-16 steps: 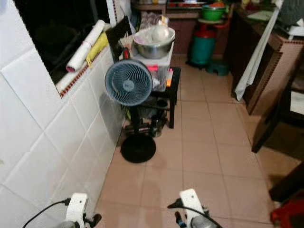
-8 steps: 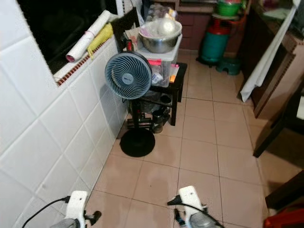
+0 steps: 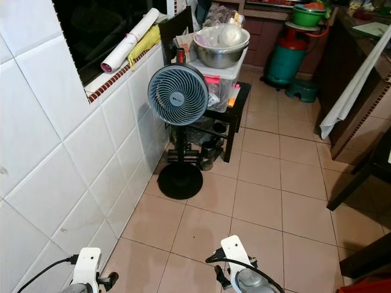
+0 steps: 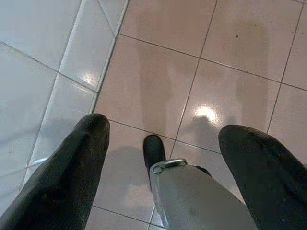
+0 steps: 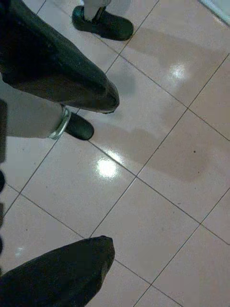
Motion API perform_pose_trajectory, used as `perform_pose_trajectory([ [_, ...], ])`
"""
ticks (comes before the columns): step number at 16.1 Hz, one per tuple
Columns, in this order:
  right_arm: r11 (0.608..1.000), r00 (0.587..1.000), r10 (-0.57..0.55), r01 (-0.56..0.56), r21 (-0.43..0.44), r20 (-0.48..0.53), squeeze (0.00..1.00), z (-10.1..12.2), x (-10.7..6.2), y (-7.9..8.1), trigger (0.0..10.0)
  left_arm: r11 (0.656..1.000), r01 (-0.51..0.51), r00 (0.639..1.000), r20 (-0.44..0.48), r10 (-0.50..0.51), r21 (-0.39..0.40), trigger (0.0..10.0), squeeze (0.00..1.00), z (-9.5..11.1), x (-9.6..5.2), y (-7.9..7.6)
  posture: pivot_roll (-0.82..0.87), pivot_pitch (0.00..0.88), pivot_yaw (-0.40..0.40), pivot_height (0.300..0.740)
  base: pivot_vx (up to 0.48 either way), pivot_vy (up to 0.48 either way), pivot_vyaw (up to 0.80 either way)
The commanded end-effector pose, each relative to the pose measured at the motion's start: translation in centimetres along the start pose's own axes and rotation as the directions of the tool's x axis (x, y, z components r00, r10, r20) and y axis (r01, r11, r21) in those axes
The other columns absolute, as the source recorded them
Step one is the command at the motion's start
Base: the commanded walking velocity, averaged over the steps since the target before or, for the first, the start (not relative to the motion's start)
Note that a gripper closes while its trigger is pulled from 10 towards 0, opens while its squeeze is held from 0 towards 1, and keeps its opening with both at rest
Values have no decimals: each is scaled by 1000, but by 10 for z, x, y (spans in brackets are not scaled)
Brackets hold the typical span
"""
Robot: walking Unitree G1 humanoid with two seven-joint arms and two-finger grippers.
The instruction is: Setting the table
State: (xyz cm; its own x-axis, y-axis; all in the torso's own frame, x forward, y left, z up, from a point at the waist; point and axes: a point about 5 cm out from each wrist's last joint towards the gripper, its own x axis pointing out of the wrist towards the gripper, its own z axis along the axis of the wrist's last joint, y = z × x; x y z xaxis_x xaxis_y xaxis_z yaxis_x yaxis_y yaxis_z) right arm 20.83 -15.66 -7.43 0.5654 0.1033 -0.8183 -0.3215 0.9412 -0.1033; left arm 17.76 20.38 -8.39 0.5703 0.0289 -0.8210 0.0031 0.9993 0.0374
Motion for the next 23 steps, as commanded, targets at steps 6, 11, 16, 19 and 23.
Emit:
perform_pose_trajectory([
  [6, 964, 998, -67, 61, 259, 13, 0, 2, 0, -7, 10000, 994, 44, 998, 36, -48, 95, 10000, 0, 25, 7, -38, 35, 0, 20, 740, 0, 0, 0],
  [11, 943, 996, -92, 85, 322, 8, 0, -3, -1, -11, 10000, 988, 78, 996, 40, -84, 133, 10000, 0, 30, 8, -62, 4, 0, 55, 740, 0, 0, 0],
  [16, 942, 996, -94, 88, 324, 2, 0, -3, -2, -13, 10000, 989, 57, 997, 36, -62, 136, 10000, 0, 30, 8, -45, 11, 0, 49, 740, 0, 0, -320],
  [19, 949, 996, -89, 81, 306, 11, 0, 0, -1, -12, 10000, 990, 50, 998, 31, -54, 131, 10000, 0, 30, 8, -44, 18, 0, 42, 740, 0, 0, -442],
  [23, 952, 996, -85, 76, 298, 19, 0, 2, -1, -12, 10000, 990, 45, 998, 28, -49, 133, 10000, 0, 31, 9, -45, 18, 0, 35, 740, 0, 0, 0],
])
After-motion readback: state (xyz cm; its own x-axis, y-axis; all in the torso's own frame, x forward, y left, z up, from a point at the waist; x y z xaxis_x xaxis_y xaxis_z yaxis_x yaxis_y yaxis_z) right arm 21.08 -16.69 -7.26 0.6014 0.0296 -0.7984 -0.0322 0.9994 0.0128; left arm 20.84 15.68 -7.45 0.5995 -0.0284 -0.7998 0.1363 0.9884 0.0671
